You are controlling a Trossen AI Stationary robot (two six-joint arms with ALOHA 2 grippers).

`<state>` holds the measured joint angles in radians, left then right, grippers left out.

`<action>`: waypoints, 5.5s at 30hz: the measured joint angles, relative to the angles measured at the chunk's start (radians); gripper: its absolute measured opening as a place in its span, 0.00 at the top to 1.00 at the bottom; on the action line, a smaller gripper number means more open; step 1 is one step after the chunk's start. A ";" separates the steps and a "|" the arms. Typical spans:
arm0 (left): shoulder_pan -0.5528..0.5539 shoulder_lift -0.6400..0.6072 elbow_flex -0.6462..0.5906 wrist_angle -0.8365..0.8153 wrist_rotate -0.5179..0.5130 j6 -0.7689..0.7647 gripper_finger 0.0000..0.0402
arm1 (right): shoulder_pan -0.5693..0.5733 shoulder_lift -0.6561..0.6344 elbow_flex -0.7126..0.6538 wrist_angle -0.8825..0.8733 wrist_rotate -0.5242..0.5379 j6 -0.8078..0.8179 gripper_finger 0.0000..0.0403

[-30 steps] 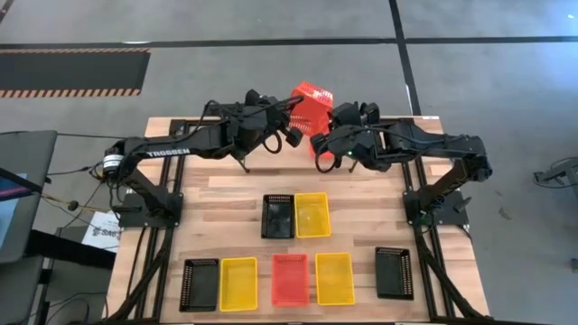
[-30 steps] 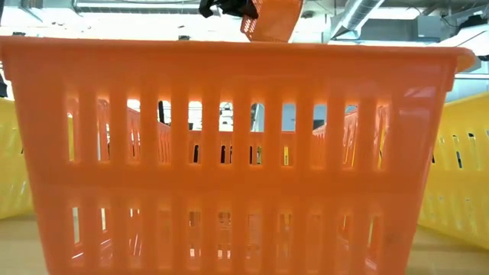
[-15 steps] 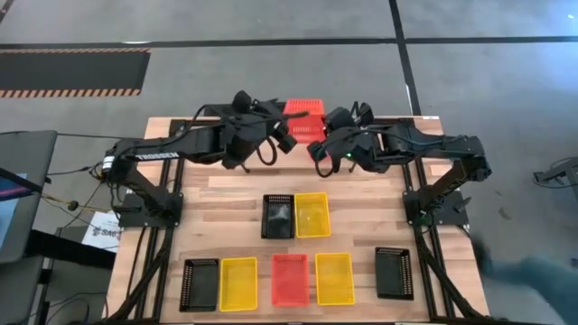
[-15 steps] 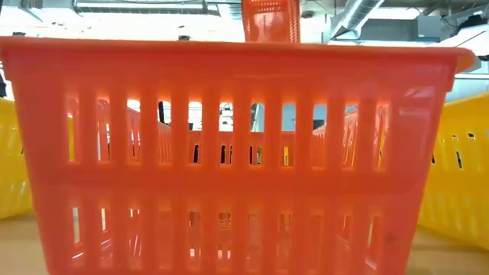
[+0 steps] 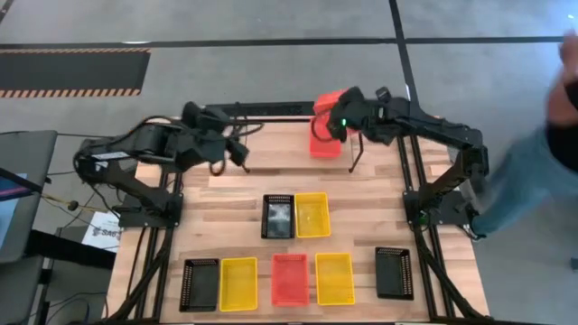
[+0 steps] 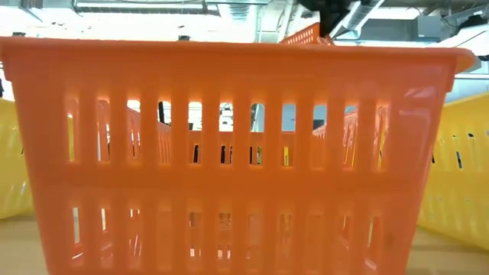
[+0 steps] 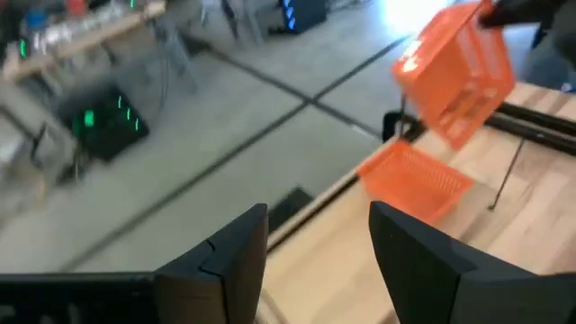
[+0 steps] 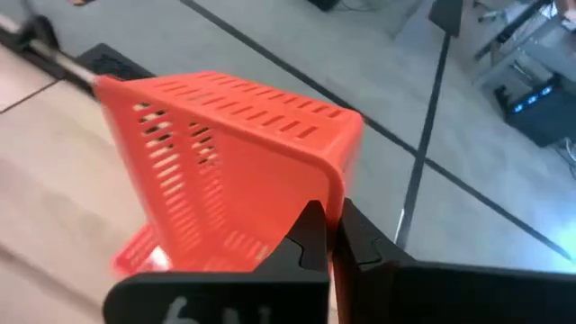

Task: Stack baskets on shelf by color
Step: Stack the top orange bin on top of the other orange bin on the shelf, then stack the orange bin on top of the other stacked orange bins on the shelf

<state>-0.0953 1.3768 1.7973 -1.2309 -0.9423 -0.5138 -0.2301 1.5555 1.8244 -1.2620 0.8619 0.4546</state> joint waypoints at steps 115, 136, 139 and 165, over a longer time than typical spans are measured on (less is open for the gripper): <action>-0.197 -0.004 -0.243 -0.273 0.019 -0.637 0.54 | -0.545 0.004 -0.436 0.492 -1.018 -0.083 0.83; -0.189 -0.002 -0.243 -0.274 0.102 -0.684 0.54 | -0.130 0.004 0.068 0.095 -1.019 -0.229 0.83; -0.179 0.000 -0.243 -0.274 0.149 -0.699 0.54 | -0.035 0.003 0.106 0.080 -1.019 -0.244 0.83; -0.167 0.326 -0.243 -0.269 0.469 -0.909 0.60 | 0.250 0.002 0.141 -0.174 -0.699 -0.195 0.83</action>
<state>-0.2619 1.7029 1.5543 -1.5000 -0.4737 -1.4231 0.0204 1.5578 1.9656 -1.4358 0.1631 0.2592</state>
